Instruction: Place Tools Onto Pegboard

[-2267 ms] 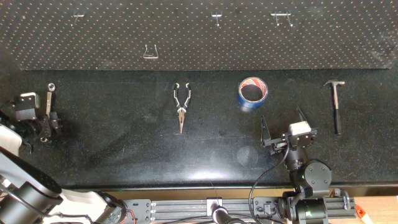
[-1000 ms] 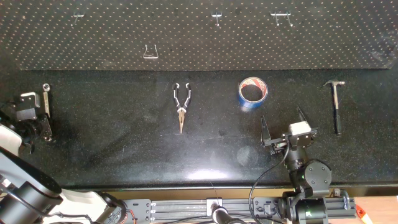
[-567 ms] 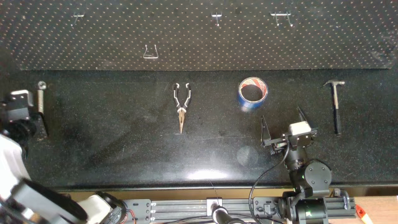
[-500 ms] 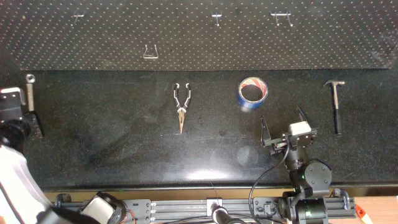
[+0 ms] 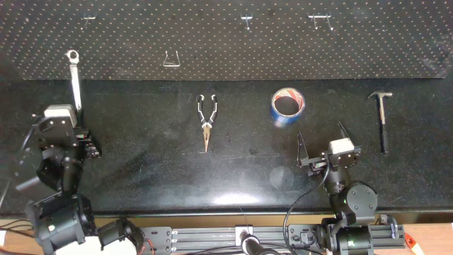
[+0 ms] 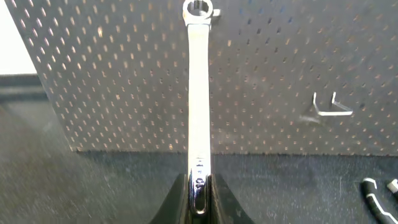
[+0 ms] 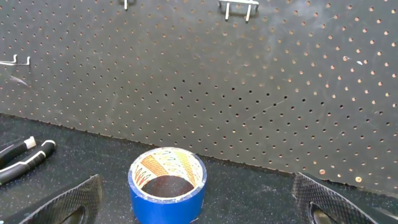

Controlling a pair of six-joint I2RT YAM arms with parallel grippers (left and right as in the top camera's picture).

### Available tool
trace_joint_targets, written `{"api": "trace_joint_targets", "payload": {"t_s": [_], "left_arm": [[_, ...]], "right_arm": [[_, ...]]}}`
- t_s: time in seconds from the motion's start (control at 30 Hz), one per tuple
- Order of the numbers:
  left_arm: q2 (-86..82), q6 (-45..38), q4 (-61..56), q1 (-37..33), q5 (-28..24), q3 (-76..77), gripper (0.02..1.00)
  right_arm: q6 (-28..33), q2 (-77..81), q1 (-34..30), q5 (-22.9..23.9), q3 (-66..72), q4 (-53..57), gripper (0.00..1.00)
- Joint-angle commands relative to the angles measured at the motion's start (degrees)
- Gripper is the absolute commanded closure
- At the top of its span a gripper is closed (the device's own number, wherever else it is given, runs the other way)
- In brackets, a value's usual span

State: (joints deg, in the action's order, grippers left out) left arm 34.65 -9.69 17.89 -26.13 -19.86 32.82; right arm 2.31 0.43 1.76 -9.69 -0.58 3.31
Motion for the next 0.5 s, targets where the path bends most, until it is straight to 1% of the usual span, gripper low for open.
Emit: {"api": "trace_joint_targets", "payload": {"t_s": [0.03,0.23,0.37,0.43,0.5], "left_arm": [[-0.5,1.8,-4.8,1.5,1.2,-0.7,0.989],[6.1,1.7,-10.9,6.6,1.3,-0.7,0.989],[7.2,1.7,-13.1,7.8,1.5,-0.7,0.989],[8.5,1.7,-14.2,7.8,3.9,-0.7,0.989],[9.6,1.7,-15.2,7.8,4.7,-0.7,0.989]], "right_arm": [[0.6,-0.4,-0.3,0.1,0.3,0.1,0.003],[0.6,-0.4,-0.3,0.1,0.3,0.1,0.003],[0.6,-0.4,-0.3,0.1,0.3,0.1,0.003],[0.6,-0.4,-0.3,0.1,0.3,0.1,0.003],[0.6,-0.4,-0.3,0.1,0.3,0.1,0.003]]}}
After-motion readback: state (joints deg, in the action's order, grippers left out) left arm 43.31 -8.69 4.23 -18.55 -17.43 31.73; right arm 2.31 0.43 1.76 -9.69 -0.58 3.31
